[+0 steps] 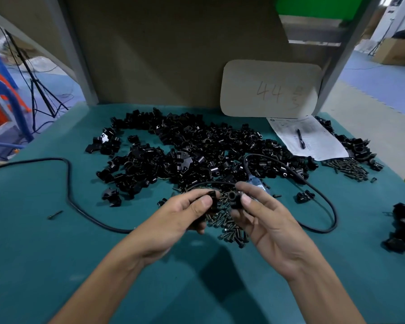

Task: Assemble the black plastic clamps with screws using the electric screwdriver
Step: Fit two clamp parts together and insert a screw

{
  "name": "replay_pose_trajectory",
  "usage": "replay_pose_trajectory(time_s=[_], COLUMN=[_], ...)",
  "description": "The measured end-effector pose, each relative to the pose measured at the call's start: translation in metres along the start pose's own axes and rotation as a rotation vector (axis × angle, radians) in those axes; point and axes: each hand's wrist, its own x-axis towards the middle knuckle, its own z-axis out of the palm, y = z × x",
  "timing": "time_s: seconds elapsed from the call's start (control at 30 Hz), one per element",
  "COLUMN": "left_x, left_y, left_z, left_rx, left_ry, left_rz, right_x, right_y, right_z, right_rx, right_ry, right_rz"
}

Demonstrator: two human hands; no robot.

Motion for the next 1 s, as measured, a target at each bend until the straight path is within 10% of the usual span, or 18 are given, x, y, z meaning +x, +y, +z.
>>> replay_pose_trajectory(time_s=[1.0], left_x=[0.007], left_y=[0.042], left_z=[0.013], left_rx=[0.316], left_ry=[0.293], left_rz=[0.216], right_x=[0.022], right_y=[-0.010], right_z=[0.026], right_rx=[-0.147], right_ry=[-0.077], right_rz=[-0.034])
